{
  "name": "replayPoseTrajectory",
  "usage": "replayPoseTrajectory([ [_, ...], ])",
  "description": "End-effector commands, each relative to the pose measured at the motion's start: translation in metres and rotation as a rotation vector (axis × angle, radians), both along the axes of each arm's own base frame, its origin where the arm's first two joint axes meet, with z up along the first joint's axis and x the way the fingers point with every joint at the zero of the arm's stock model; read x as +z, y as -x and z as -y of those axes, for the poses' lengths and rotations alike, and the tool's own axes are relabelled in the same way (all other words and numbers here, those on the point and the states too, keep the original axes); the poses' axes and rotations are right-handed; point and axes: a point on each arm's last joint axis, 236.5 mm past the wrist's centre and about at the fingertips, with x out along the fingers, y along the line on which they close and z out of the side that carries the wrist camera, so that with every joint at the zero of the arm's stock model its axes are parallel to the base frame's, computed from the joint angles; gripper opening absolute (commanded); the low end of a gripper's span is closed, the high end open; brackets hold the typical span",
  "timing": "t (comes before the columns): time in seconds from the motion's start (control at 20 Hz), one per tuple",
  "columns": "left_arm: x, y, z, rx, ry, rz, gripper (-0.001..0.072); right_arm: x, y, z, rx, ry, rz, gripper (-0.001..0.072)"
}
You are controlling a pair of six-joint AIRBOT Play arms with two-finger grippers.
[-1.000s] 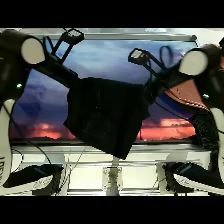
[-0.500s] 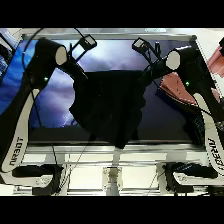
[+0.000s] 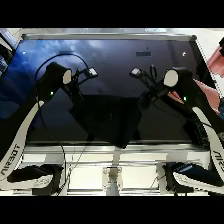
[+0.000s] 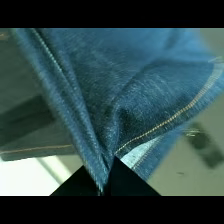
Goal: Fold the clothes and pants, and hang the long-sleeved shirts on hangers.
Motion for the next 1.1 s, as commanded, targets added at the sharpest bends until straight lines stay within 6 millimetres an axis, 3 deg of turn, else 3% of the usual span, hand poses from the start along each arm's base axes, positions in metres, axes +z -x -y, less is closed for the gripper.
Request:
replayPoseTrajectory([
  [0.0,-0.005,0.018,-0.009,-0.013,-0.021,-0.037,0.0027,0.002,0.048,-0.014,0.005,-0.108,-0.083,0.0011],
  [0.15,-0.002,0.032,-0.007,-0.033,-0.009,-0.081,0.0036,0.01,0.064,-0.019,0.005,-0.154,-0.084,0.0012],
  [0.45,0.01,0.045,-0.002,-0.032,0.034,-0.092,0.0037,-0.024,0.097,-0.015,-0.005,-0.144,-0.223,0.0013],
  [0.5,0.009,0.049,0.002,-0.031,0.049,-0.11,0.0083,-0.029,0.102,-0.013,-0.011,-0.136,-0.243,0.0013],
  [0.55,0.008,0.055,0.005,-0.031,0.064,-0.132,0.0199,-0.033,0.107,-0.012,-0.008,-0.13,-0.265,0.0014],
  [0.6,0.008,0.06,0.008,-0.031,0.078,-0.154,0.0264,-0.034,0.112,-0.01,-0.009,-0.123,-0.287,0.0014],
  [0.7,0.007,0.073,0.013,-0.032,0.099,-0.211,0.0313,-0.034,0.12,-0.008,-0.01,-0.114,-0.324,0.014],
  [0.9,0.007,0.084,0.011,-0.029,0.092,-0.254,0.0313,-0.03,0.14,-0.004,-0.007,-0.095,-0.416,0.0395],
  [1.05,0.008,0.084,0.01,-0.02,0.093,-0.252,0.0312,-0.02,0.165,-0.004,0.022,-0.1,-0.526,0.0488],
])
